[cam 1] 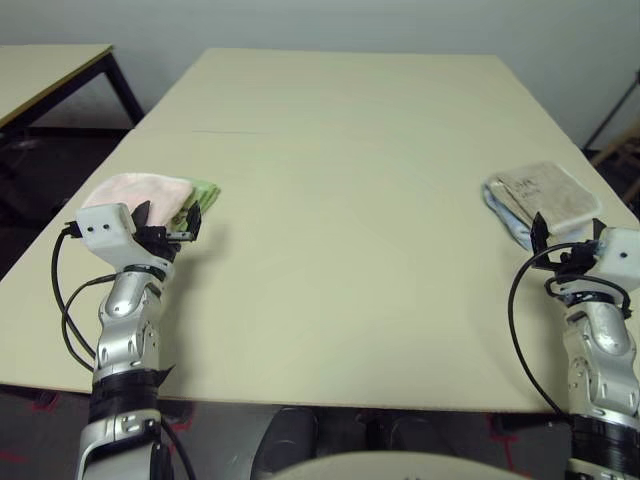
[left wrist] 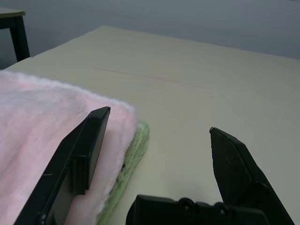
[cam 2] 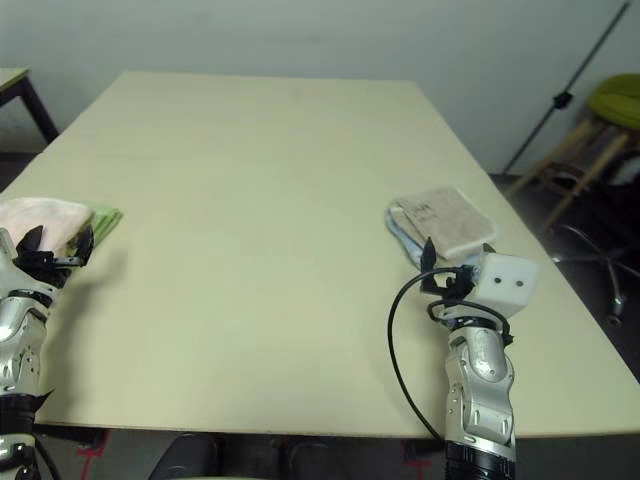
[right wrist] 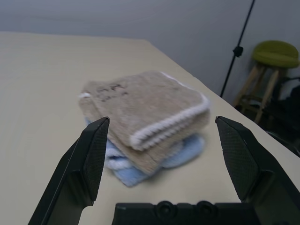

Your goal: Fold the towel and set it aside.

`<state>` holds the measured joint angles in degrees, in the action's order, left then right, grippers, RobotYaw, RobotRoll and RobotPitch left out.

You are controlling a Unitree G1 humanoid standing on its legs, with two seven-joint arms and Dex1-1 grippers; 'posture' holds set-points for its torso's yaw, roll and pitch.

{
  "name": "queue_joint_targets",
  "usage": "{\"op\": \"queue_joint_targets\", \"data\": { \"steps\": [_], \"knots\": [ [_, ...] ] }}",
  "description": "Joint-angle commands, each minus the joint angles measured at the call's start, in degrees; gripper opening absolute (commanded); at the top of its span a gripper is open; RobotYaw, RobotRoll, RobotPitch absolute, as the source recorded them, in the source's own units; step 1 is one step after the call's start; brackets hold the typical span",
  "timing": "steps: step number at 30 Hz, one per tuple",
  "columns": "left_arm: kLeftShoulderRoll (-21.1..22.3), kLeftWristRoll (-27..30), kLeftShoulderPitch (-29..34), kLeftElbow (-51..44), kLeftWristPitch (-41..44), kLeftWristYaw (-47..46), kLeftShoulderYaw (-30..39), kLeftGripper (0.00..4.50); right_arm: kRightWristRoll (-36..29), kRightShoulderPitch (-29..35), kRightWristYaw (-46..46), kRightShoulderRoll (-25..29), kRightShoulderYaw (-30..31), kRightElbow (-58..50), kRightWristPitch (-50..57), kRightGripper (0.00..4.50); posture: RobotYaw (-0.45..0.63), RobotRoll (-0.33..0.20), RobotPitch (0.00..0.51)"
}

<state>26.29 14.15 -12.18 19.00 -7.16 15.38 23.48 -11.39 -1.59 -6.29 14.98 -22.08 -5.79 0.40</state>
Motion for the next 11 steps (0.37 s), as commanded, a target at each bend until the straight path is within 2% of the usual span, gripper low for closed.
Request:
{"op": "queue_joint_targets", "data": {
  "steps": [1, 6, 11],
  "knots": [
    [1.26, -1.01, 1.31, 1.42, -1.95, -1.91, 1.93, 4.48, -0.33, -3.84, -1.03, 0.87, 2.18, 1.83, 2.22, 4.5, 0.01, 0.0, 0.063],
    [1.03, -0.19, 5.79, -2.78, -1.16, -2.8, 3.07, 4.48, -0.25, -7.66, -2.58, 1.18, 3.52, 5.57, 2.06, 4.5, 0.05, 0.0, 0.074],
    [0.93, 0.81, 7.14, -5.19, 1.3, -3.13, 3.05, 4.48, -0.58, -7.34, -2.48, 0.6, 3.69, 6.49, 1.91, 4.5, 0.06, 0.0, 0.088]
  ]
}}
